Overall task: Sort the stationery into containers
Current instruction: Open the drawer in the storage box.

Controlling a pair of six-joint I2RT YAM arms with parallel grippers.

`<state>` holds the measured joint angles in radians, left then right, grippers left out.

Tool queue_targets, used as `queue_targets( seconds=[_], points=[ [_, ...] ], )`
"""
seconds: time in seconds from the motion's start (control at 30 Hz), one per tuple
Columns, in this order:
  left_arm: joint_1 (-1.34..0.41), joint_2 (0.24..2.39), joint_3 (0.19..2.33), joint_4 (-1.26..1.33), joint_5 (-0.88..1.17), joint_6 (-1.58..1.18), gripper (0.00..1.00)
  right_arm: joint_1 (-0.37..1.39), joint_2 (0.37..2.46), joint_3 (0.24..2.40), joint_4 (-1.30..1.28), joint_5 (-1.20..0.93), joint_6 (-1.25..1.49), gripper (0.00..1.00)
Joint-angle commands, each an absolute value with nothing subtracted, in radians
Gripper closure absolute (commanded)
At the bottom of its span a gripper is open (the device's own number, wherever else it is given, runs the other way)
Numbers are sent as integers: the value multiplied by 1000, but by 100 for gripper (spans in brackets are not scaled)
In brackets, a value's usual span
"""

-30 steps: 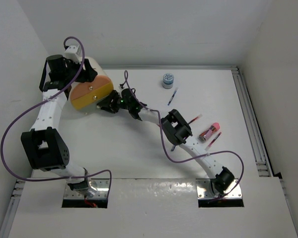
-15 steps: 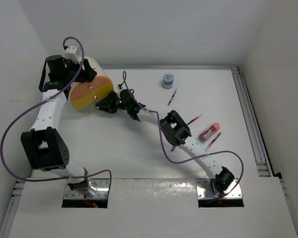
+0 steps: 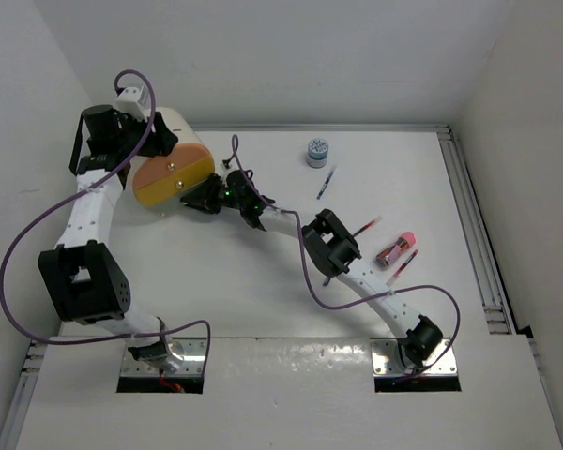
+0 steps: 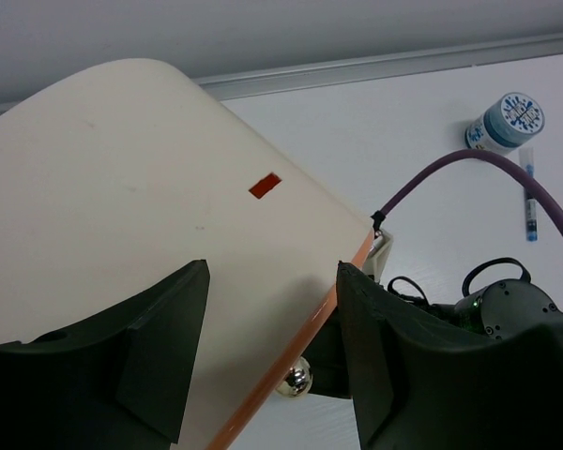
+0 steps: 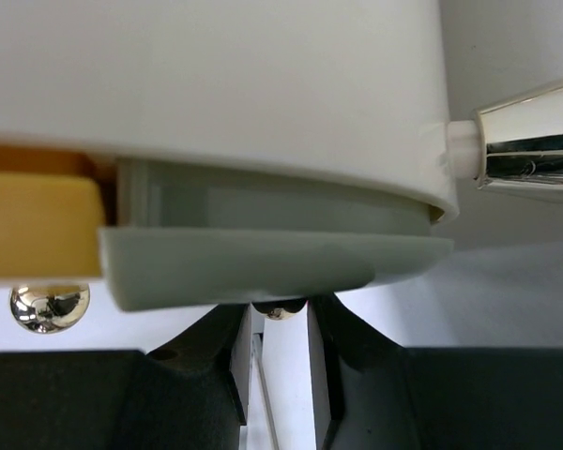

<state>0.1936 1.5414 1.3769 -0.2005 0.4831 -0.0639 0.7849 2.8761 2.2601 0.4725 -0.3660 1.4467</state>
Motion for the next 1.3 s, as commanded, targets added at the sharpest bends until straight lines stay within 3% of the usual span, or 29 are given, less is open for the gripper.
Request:
queue_targets(
  seconds=[0.0,1.0,1.13,1.27],
  points=[
    [225,1546,1332,-376,460,-64,37,784,2824,2226,534,-391,1424,100],
    [247,1551,1261,-367,417,-64,43,773,2458,1608,634,-558,1422,100],
    [247,1551,1259,-367,426,-66,43,773,2430,1574,623,-564,1414,94],
    [248,1551,1252,-359,434,-69,43,773,2413,1552,589,-578,1408,81]
  ],
)
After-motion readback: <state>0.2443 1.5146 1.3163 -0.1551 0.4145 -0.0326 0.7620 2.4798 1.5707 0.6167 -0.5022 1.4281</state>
